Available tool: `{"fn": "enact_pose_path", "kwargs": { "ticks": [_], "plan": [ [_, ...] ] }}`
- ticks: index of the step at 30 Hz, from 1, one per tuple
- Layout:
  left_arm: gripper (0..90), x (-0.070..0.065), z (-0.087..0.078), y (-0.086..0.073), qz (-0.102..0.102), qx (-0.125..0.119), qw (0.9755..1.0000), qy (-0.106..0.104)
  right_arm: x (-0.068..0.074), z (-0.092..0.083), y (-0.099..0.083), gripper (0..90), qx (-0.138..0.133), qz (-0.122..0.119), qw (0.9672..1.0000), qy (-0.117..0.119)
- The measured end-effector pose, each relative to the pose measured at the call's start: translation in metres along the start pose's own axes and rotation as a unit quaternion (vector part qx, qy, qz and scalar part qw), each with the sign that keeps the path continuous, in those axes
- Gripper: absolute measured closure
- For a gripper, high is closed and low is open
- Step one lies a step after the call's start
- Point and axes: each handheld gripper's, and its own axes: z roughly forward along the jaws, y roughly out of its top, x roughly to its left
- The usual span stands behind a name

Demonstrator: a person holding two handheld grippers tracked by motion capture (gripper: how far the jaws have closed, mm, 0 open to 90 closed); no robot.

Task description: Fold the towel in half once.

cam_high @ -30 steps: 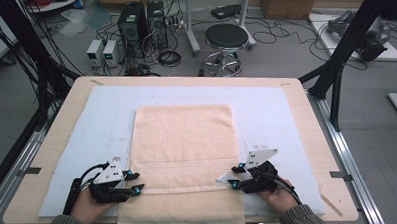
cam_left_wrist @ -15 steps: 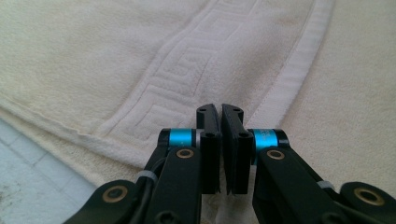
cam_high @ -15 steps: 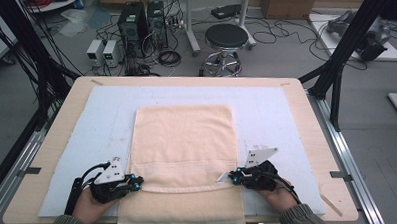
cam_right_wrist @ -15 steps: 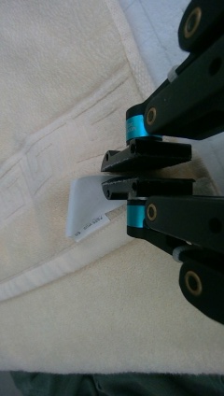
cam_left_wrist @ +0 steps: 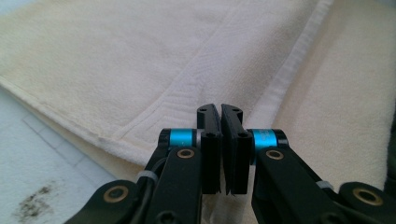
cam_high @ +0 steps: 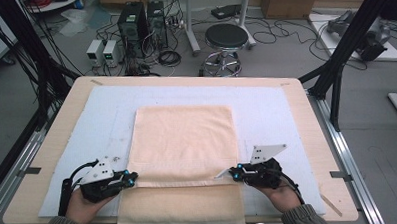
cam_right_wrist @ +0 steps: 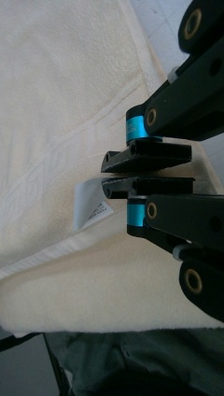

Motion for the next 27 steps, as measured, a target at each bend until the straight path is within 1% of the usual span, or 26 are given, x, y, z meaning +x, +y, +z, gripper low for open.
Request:
{"fn": "enact_pose_path", "kwargs": {
  "ticks": [4, 6, 7, 10, 12, 13, 16, 17, 18, 19, 20, 21, 22, 23, 24, 26, 27],
  "plan": [
    [86.1, -0.005, -0.015, 0.003, 0.002, -0.019, 0.9998, 0.003, 0.009, -0.008, 0.011, 85.1, -0.008, -0.017, 0.9998, -0.001],
    [86.1, -0.008, -0.022, 0.004, 0.006, -0.023, 0.9997, 0.002, 0.016, -0.013, 0.016, 85.1, -0.011, -0.021, 0.9997, 0.001],
    [86.1, -0.011, -0.026, 0.004, 0.006, -0.025, 0.9997, 0.0, 0.017, -0.014, 0.018, 85.1, -0.013, -0.028, 0.9995, 0.001],
    [86.1, -0.018, -0.037, 0.003, 0.009, -0.022, 0.9997, -0.006, 0.031, -0.021, 0.021, 85.1, -0.011, -0.036, 0.9992, 0.012],
    [86.1, -0.025, -0.043, 0.003, 0.015, -0.019, 0.9997, -0.009, 0.041, -0.025, 0.021, 85.1, -0.011, -0.043, 0.9989, 0.016],
    [86.1, -0.028, -0.047, 0.003, 0.018, -0.015, 0.9997, -0.011, 0.047, -0.027, 0.021, 85.1, -0.01, -0.043, 0.9988, 0.021],
    [86.1, -0.04, -0.055, 0.002, 0.019, -0.005, 0.9997, -0.015, 0.061, -0.032, 0.018, 85.0, -0.012, -0.049, 0.9984, 0.024],
    [86.1, -0.044, -0.058, 0.001, 0.02, -0.003, 0.9996, -0.017, 0.065, -0.033, 0.017, 85.0, -0.011, -0.049, 0.9983, 0.029],
    [86.1, -0.049, -0.06, 0.0, 0.02, -0.002, 0.9996, -0.021, 0.069, -0.035, 0.015, 85.0, -0.01, -0.049, 0.9982, 0.033],
    [86.0, -0.053, -0.062, -0.002, 0.024, 0.001, 0.9993, -0.03, 0.072, -0.036, 0.013, 84.7, -0.009, -0.05, 0.9981, 0.036],
    [85.4, -0.057, -0.063, -0.004, 0.027, 0.003, 0.999, -0.035, 0.076, -0.038, 0.011, 83.5, -0.012, -0.048, 0.998, 0.039],
    [83.3, -0.06, -0.064, -0.006, 0.032, 0.004, 0.9988, -0.038, 0.079, -0.04, 0.008, 78.9, -0.014, -0.046, 0.9977, 0.046],
    [76.7, -0.062, -0.064, -0.008, 0.031, 0.006, 0.9989, -0.034, 0.08, -0.042, 0.004, 67.4, -0.018, -0.045, 0.9974, 0.052],
    [68.4, -0.062, -0.064, -0.009, 0.028, 0.007, 0.9992, -0.026, 0.081, -0.042, 0.002, 62.3, -0.019, -0.035, 0.9979, 0.05],
    [65.9, -0.059, -0.064, -0.009, 0.025, 0.009, 0.9994, -0.023, 0.08, -0.043, 0.0, 61.9, -0.021, -0.029, 0.9977, 0.058],
    [65.2, -0.051, -0.061, -0.009, 0.008, 0.005, 0.9999, -0.011, 0.076, -0.044, -0.003, 58.7, -0.027, -0.023, 0.9982, 0.049],
    [63.6, -0.047, -0.059, -0.008, 0.003, 0.002, 1.0, -0.009, 0.074, -0.043, -0.003, 56.7, -0.027, -0.018, 0.9985, 0.045]
  ]
}}
